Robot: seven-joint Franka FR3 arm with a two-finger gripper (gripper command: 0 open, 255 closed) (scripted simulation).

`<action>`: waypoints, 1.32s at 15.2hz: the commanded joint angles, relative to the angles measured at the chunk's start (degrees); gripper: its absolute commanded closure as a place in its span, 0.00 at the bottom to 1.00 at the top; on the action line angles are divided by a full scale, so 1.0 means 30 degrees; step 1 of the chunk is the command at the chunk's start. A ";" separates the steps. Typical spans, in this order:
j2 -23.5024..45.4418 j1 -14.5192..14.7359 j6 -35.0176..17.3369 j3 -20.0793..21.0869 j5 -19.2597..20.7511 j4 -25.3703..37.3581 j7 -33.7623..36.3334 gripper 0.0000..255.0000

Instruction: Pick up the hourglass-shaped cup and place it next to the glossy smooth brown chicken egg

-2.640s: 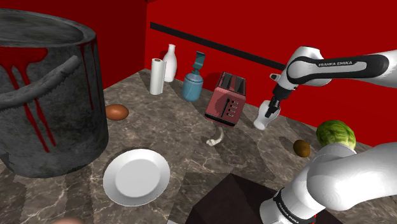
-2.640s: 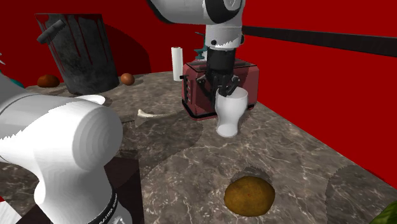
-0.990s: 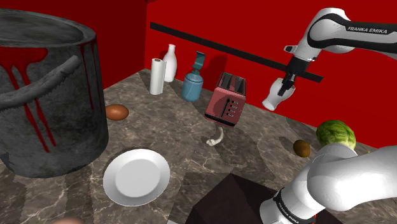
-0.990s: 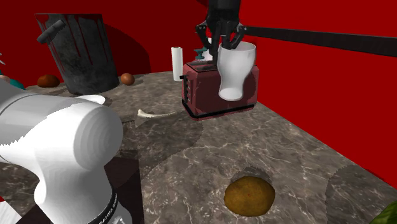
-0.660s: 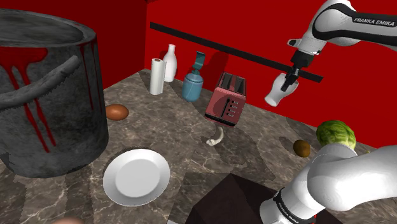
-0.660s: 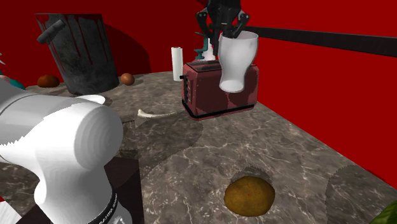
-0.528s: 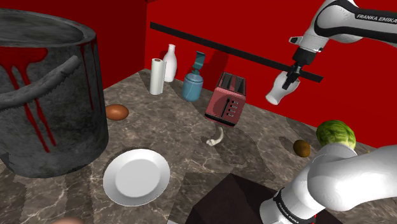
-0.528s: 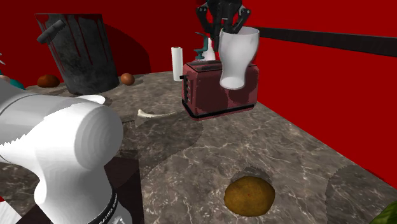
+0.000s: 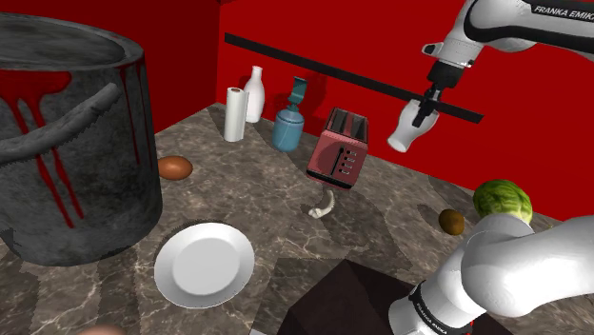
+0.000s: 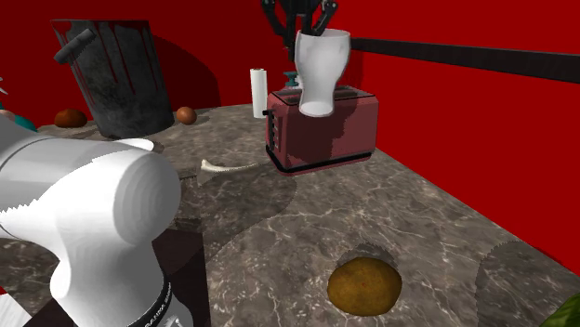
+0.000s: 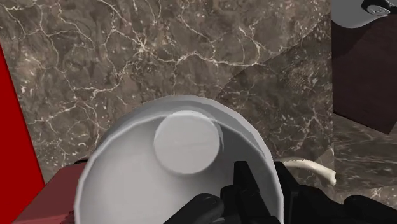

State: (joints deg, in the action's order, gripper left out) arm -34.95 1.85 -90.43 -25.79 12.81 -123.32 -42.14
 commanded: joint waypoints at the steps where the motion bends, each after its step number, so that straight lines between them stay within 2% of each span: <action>1: 0.0028 0.0269 -0.0028 0.0752 -0.0423 -0.0120 0.0933 1.00; 11: 0.1613 0.1915 -0.0790 0.4029 -0.2573 0.0304 0.5176 1.00; 20: 0.4569 0.3401 -0.1452 0.6517 -0.4100 0.2510 0.8616 1.00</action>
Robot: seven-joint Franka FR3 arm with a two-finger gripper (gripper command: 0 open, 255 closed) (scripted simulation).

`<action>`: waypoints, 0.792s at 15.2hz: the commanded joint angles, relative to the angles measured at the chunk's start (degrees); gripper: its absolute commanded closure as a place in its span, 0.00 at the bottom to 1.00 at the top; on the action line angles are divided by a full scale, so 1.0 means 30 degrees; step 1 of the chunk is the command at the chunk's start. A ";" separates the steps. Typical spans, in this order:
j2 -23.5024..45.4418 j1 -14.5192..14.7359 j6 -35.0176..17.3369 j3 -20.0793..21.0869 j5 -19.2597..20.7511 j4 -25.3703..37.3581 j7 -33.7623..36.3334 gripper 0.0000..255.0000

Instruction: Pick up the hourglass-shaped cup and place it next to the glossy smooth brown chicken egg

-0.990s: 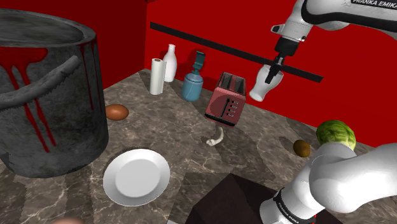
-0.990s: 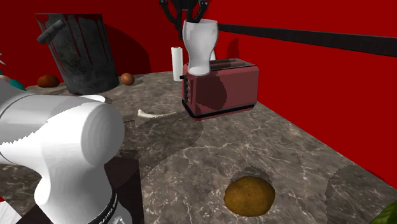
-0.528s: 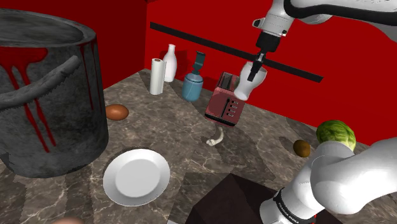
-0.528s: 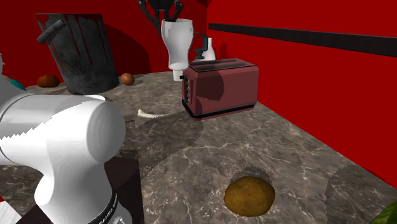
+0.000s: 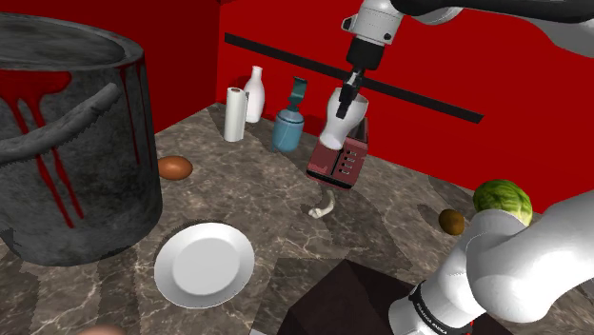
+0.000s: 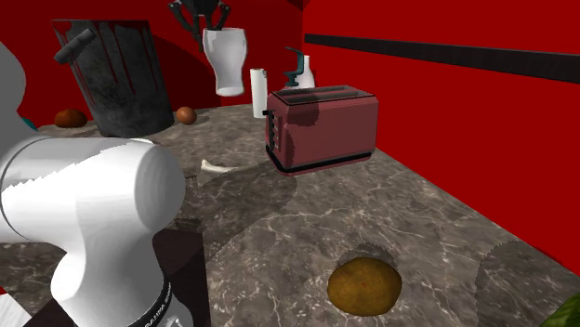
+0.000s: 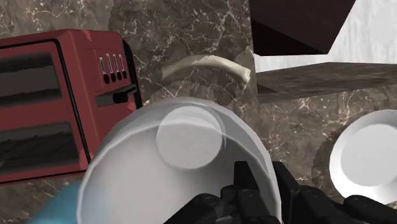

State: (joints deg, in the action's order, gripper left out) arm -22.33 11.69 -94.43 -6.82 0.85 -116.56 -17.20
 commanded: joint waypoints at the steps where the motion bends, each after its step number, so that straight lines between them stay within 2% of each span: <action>1: 0.0766 0.0276 -0.0170 0.0445 -0.0242 0.0611 0.0664 1.00; 12: 0.6130 0.1911 -0.0092 0.2821 -0.0884 0.6142 0.4514 1.00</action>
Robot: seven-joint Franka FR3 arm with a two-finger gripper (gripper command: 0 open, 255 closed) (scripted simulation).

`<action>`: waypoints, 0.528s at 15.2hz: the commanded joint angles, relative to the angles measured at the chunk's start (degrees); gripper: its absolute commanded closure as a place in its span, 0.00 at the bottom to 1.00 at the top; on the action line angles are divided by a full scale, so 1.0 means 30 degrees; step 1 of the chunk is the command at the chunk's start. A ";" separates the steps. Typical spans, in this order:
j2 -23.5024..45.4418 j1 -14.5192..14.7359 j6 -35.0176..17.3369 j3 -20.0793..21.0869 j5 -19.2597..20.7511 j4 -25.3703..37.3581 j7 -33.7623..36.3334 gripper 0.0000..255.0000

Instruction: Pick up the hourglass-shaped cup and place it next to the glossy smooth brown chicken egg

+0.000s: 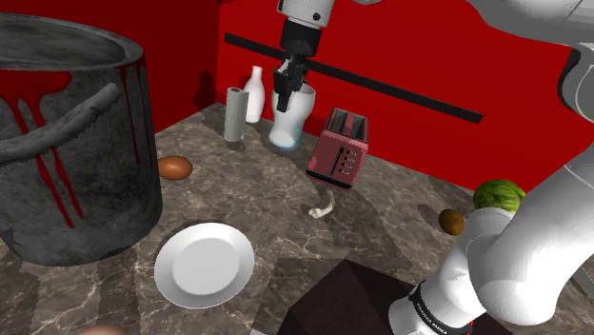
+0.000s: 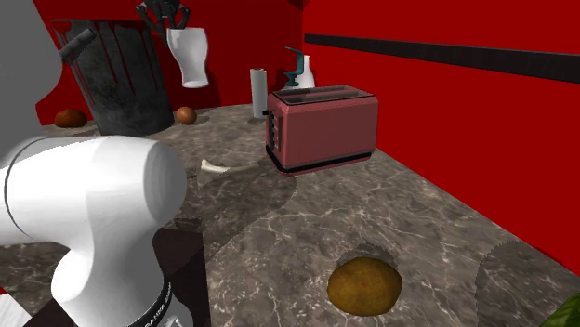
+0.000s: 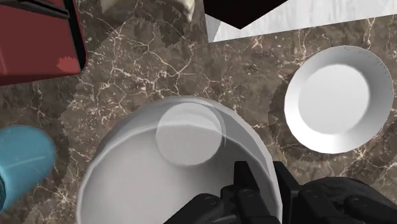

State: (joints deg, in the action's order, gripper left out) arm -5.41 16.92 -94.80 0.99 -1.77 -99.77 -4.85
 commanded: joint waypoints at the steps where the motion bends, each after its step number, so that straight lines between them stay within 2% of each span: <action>1: 0.1065 0.0320 0.0118 0.0393 0.0004 0.1218 0.0736 1.00; 8: 0.5688 0.1552 0.1341 0.1427 0.0413 0.7112 0.3006 1.00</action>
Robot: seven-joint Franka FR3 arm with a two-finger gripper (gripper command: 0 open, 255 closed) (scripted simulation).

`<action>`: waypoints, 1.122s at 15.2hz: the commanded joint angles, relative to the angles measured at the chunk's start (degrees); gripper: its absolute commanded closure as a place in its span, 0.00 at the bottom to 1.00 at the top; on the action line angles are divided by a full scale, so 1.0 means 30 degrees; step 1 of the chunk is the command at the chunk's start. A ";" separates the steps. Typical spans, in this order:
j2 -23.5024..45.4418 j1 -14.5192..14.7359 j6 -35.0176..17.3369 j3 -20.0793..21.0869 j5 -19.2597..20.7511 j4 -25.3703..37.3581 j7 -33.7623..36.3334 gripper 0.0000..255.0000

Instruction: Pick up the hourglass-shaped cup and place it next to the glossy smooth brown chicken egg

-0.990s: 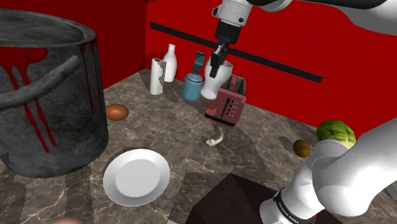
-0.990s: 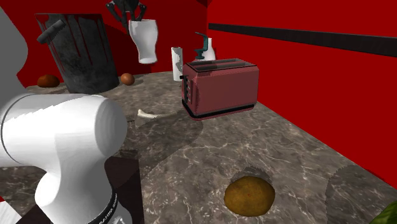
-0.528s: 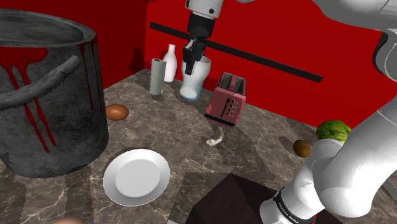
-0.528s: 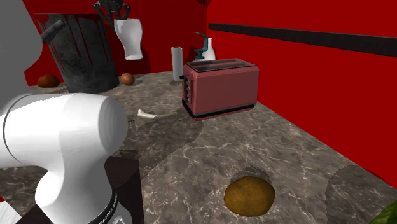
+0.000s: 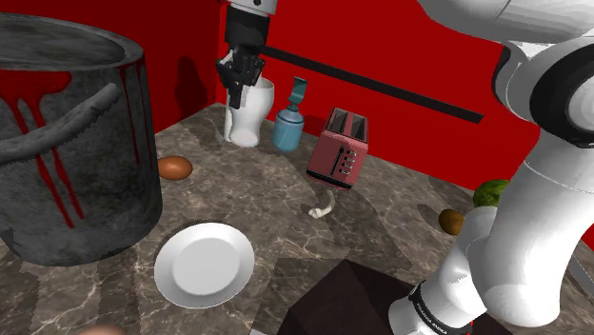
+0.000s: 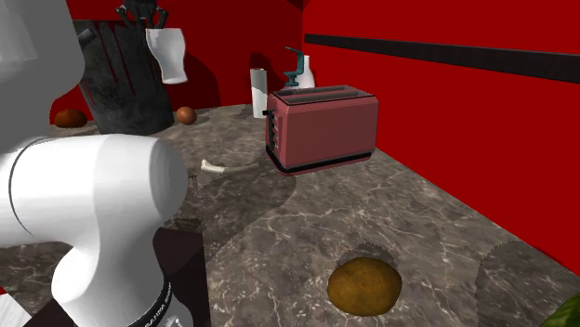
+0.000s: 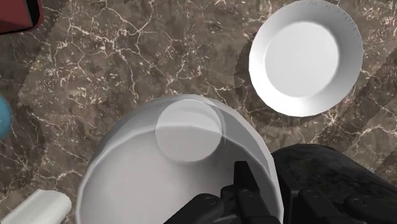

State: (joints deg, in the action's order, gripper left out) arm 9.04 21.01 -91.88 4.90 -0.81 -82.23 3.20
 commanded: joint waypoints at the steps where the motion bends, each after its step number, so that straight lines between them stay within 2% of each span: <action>1: 0.1651 0.0397 0.0663 0.0240 0.0195 0.2345 0.0628 1.00; 4: 0.4327 0.1121 0.1879 0.0503 0.0555 0.6240 0.1491 1.00; 7: 0.7648 0.1972 0.3807 0.0608 0.0961 1.1494 0.2161 1.00; 11: 0.6663 0.1816 0.2097 0.0608 0.0852 0.8798 0.2135 1.00; 17: 0.5835 0.1668 0.0028 0.0615 0.0766 0.5900 0.2100 1.00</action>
State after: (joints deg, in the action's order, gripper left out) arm 26.94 26.07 -90.65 6.74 1.51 -63.06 9.48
